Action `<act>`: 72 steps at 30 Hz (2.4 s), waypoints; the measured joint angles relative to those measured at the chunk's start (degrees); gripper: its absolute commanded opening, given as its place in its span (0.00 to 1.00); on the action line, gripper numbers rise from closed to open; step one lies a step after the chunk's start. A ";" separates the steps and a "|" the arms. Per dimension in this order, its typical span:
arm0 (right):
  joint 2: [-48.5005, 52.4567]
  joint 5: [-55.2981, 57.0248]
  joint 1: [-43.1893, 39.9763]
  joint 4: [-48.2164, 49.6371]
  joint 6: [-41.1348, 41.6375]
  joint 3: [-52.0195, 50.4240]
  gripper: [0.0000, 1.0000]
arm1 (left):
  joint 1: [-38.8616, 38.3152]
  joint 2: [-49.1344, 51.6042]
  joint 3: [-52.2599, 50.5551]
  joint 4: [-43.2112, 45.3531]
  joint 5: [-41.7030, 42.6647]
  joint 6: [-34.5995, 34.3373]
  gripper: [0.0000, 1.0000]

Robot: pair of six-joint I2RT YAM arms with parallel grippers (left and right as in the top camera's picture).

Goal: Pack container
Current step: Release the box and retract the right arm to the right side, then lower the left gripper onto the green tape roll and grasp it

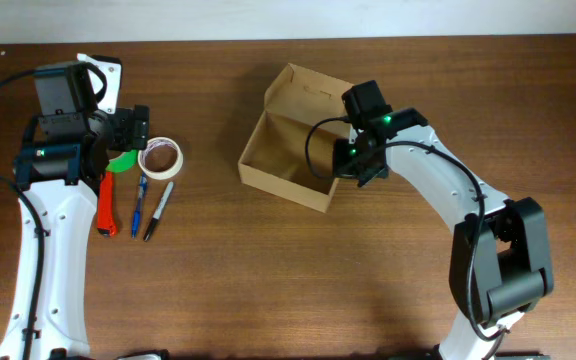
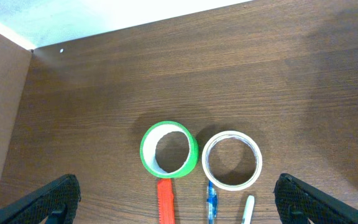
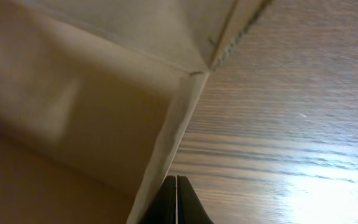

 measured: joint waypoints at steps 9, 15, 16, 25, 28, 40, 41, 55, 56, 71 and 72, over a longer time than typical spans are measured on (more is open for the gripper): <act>0.02 0.15 0.48 -0.37 -0.17 0.07 0.04 | 0.00 0.00 0.00 -0.02 0.00 0.00 1.00; 0.28 8.26 -3.13 -11.15 -1.97 4.24 0.04 | 0.00 0.00 0.00 -0.02 0.00 0.00 1.00; 0.48 9.77 -4.83 -13.07 -2.67 6.99 0.05 | 0.00 0.00 0.00 0.00 -0.02 0.00 1.00; 0.81 15.30 -21.92 -21.16 -8.02 30.71 0.17 | 0.00 0.02 0.00 -0.02 0.00 0.00 0.99; 0.79 15.98 -28.15 -22.08 -8.74 33.97 0.19 | 0.00 0.00 0.00 -0.02 0.59 0.00 0.99; 0.81 16.59 -39.28 -22.82 -9.42 34.49 0.99 | 0.13 1.75 0.72 -2.16 3.30 -1.01 0.82; 0.81 16.61 -39.32 -22.82 -9.44 34.47 1.00 | 0.31 2.71 1.29 -4.61 3.19 -1.25 0.82; 0.81 16.59 -39.34 -22.82 -9.44 34.49 0.99 | 7.34 34.97 39.91 -37.13 2.29 -1.53 0.83; 0.81 16.57 -39.34 -22.80 -9.44 34.49 0.99 | 7.48 36.76 41.55 -37.57 2.03 -1.51 0.84; 0.81 16.59 -39.34 -22.82 -9.40 34.49 0.99 | 12.72 49.18 43.71 -31.47 0.13 -2.23 0.75; 0.81 16.59 -39.34 -22.82 -9.44 34.49 0.99 | 13.18 49.18 43.71 -31.30 0.15 -2.25 0.73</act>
